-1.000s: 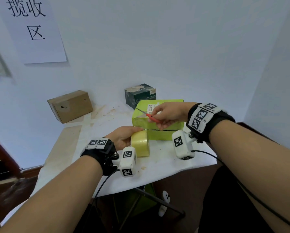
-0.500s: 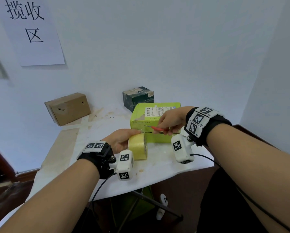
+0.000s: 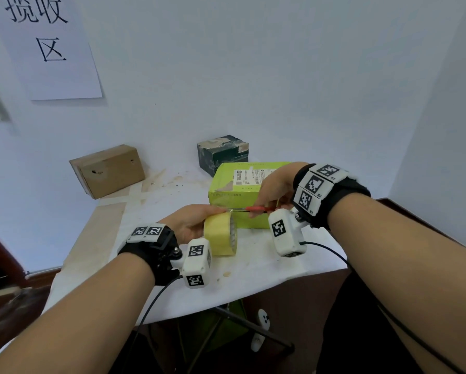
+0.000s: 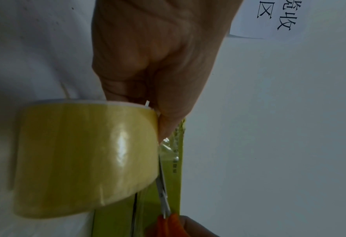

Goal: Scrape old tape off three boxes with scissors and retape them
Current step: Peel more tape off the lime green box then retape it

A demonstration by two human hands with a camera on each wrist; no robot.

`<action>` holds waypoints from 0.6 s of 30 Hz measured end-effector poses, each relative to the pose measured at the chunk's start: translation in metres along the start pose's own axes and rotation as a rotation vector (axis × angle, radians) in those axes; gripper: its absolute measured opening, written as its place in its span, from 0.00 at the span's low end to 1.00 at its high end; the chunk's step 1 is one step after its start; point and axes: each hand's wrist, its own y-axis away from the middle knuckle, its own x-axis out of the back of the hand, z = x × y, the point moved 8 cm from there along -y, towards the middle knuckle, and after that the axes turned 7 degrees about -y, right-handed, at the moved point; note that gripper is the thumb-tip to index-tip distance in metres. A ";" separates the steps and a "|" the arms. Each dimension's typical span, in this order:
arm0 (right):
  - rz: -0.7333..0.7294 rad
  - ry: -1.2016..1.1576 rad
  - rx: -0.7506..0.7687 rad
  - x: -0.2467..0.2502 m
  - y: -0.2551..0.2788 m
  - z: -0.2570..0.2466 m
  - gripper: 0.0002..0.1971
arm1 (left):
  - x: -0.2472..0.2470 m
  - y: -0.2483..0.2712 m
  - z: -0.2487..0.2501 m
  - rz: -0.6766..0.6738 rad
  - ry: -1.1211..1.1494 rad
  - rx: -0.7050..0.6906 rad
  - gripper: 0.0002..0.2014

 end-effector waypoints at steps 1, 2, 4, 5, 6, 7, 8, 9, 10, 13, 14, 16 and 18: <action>0.019 0.032 -0.006 0.002 0.003 0.000 0.18 | 0.000 0.001 0.000 0.008 -0.010 0.003 0.08; 0.038 0.060 -0.004 0.004 0.005 0.001 0.18 | 0.001 0.001 0.000 0.015 -0.017 0.007 0.09; 0.043 0.067 0.000 0.006 0.003 0.004 0.18 | 0.002 0.001 0.000 0.020 -0.023 0.008 0.09; 0.031 0.053 0.000 0.005 0.002 0.006 0.18 | 0.001 0.001 0.000 0.016 -0.023 0.008 0.09; 0.015 0.038 0.003 0.003 -0.001 0.007 0.20 | 0.000 0.002 0.000 0.011 -0.023 0.008 0.08; 0.006 0.023 0.010 0.002 -0.004 0.007 0.22 | -0.001 0.002 0.000 0.007 -0.024 0.007 0.06; 0.011 0.009 0.026 0.001 -0.006 0.006 0.25 | -0.001 0.003 0.000 0.005 -0.019 0.008 0.06; 0.026 -0.006 0.055 0.001 -0.007 0.003 0.26 | -0.001 0.002 0.000 0.004 -0.015 0.009 0.06; 0.046 -0.017 0.096 0.002 -0.006 -0.001 0.27 | -0.001 0.002 0.000 0.005 -0.012 0.009 0.06; 0.080 -0.038 0.189 0.002 -0.002 -0.012 0.25 | 0.002 0.000 -0.001 0.013 -0.007 0.022 0.09; 0.074 -0.050 0.199 0.001 -0.001 -0.013 0.22 | 0.002 0.001 -0.001 0.012 -0.006 0.025 0.08; 0.068 -0.069 0.208 0.000 -0.002 -0.015 0.16 | 0.001 0.001 -0.001 0.010 -0.011 0.026 0.06; 0.076 -0.063 0.217 -0.001 -0.003 -0.016 0.10 | 0.002 0.000 -0.001 0.008 -0.017 0.029 0.05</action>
